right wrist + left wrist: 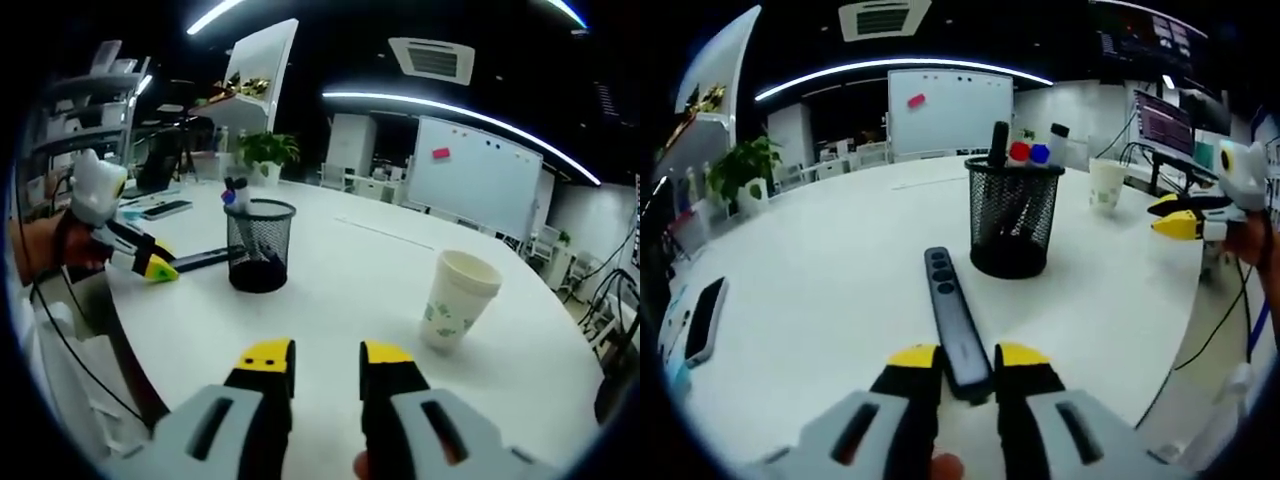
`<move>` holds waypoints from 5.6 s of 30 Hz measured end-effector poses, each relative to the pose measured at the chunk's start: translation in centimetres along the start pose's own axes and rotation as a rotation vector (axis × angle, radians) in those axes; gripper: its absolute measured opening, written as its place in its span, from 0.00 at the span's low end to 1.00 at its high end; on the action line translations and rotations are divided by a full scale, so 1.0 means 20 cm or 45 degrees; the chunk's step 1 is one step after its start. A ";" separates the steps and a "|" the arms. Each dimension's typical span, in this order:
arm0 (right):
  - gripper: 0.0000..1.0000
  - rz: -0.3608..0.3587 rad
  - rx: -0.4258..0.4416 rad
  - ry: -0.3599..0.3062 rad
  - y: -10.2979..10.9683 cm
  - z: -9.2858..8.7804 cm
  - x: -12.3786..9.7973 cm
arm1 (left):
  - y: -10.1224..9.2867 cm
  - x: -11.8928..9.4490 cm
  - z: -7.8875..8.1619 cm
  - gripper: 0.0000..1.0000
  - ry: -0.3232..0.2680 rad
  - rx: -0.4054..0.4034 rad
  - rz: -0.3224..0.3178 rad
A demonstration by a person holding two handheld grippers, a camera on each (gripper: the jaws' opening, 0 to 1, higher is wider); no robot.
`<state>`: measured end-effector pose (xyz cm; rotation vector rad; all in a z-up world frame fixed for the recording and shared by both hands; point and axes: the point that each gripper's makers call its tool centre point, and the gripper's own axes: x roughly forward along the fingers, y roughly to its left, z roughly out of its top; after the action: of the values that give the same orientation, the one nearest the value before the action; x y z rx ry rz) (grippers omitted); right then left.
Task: Place the scattered laser pointers and whiteboard markers into the pen holder and stack the scattered paper cups together
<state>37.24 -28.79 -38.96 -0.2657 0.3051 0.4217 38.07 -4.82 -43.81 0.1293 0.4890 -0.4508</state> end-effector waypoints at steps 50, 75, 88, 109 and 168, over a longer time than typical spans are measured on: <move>0.27 0.054 0.049 -0.014 0.05 0.00 0.01 | 0.00 0.00 0.06 0.19 -0.135 0.116 0.015; 0.27 0.062 0.024 -0.006 0.06 0.01 0.01 | 0.04 -0.06 0.25 0.19 -0.267 0.153 0.038; 0.27 0.062 0.016 0.000 0.07 0.02 0.01 | 0.06 -0.08 0.29 0.19 -0.293 0.172 0.047; 0.27 0.073 0.019 0.006 0.08 0.00 0.01 | 0.07 -0.13 0.37 0.19 -0.351 0.205 0.063; 0.27 0.097 0.015 0.022 0.11 -0.03 0.02 | 0.11 -0.19 0.66 0.17 -0.476 0.281 0.077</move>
<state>36.45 -27.03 -40.02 -0.2471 0.3351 0.4928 41.68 -4.41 -30.45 0.2661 0.0674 -0.4565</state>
